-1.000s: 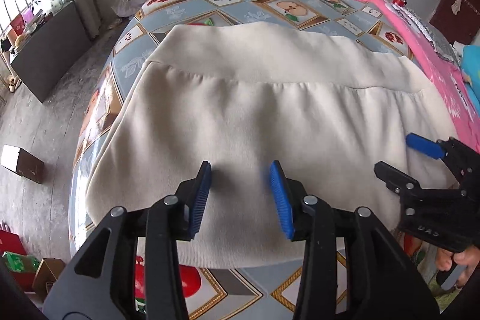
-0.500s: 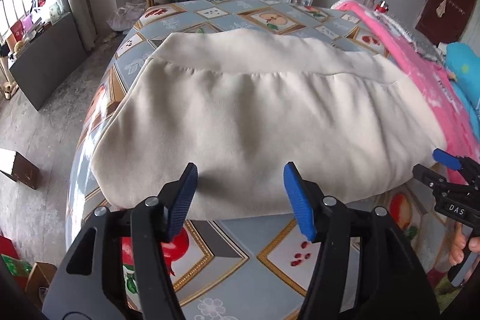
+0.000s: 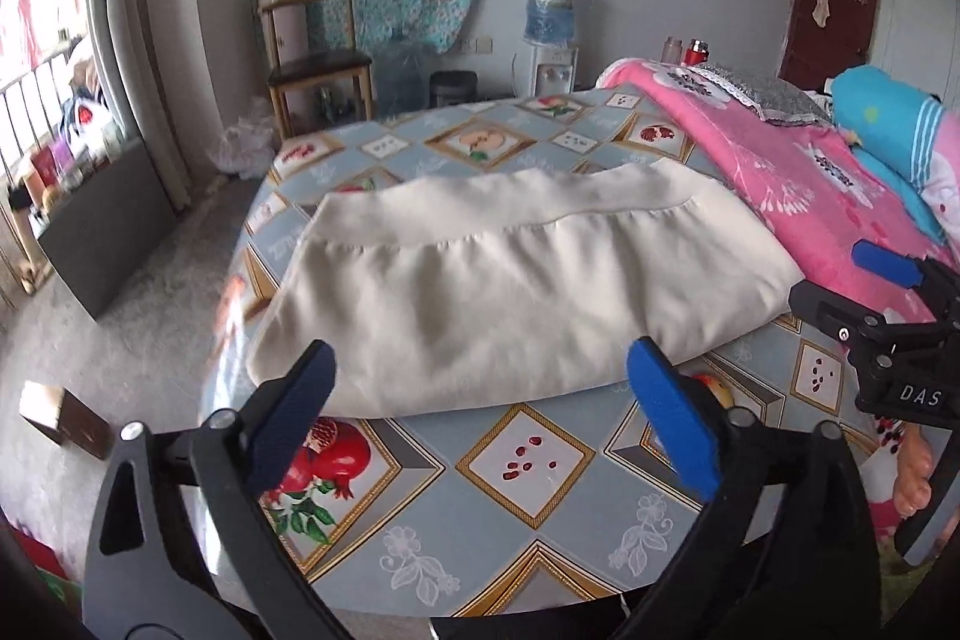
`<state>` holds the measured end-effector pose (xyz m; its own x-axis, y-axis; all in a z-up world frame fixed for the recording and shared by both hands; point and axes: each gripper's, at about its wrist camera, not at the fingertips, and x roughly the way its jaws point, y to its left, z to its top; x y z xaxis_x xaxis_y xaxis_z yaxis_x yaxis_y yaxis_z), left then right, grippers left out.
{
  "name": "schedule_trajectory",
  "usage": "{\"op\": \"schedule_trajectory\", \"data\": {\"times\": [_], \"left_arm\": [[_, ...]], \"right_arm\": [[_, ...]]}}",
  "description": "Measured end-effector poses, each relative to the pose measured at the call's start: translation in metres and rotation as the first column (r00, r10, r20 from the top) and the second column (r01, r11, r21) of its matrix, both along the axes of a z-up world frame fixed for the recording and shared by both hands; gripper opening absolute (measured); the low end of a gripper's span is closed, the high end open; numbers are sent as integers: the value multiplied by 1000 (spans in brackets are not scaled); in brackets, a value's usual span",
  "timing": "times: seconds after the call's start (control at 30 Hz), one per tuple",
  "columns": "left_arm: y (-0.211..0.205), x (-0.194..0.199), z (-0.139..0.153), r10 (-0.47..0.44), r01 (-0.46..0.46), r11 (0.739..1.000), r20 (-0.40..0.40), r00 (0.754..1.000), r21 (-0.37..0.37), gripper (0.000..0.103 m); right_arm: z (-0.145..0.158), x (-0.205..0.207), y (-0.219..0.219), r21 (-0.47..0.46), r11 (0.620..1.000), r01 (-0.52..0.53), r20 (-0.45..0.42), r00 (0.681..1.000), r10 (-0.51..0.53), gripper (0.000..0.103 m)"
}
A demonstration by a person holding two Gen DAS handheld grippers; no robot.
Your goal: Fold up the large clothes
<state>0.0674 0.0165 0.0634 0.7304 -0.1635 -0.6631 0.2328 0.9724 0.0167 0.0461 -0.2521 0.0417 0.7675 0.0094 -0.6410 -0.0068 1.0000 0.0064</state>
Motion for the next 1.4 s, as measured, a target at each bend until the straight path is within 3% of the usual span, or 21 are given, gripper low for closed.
{"op": "schedule_trajectory", "data": {"times": [0.13, 0.37, 0.57, 0.63, 0.8, 1.1, 1.4], "left_arm": [[-11, -10, 16, 43, -47, 996, 61, 997, 73, 96], [-22, -19, 29, 94, -103, 990, 96, 991, 94, 96], [-22, -18, 32, 93, -98, 993, 74, 993, 72, 96], [-22, -14, 32, 87, -90, 991, 39, 995, 98, 96], [-23, -17, 32, 94, -99, 990, 56, 994, 101, 96], [-15, -6, 8, 138, -132, 988, -77, 987, 80, 96], [-12, 5, -29, 172, -157, 984, -229, 958, 83, 96]], "right_arm": [[15, -13, -1, -40, 998, 47, 62, 997, -45, 97], [21, -22, 2, -94, 992, 80, 74, 995, -73, 97], [29, -32, 3, -121, 983, 140, 115, 985, -126, 97], [34, -34, 2, -115, 982, 151, 124, 983, -137, 97], [40, -37, -1, -69, 988, 141, 131, 983, -131, 97], [7, -15, -6, -30, 988, 151, -66, 986, -153, 97], [-32, -3, -5, -20, 989, 148, -220, 964, -148, 97]]}}
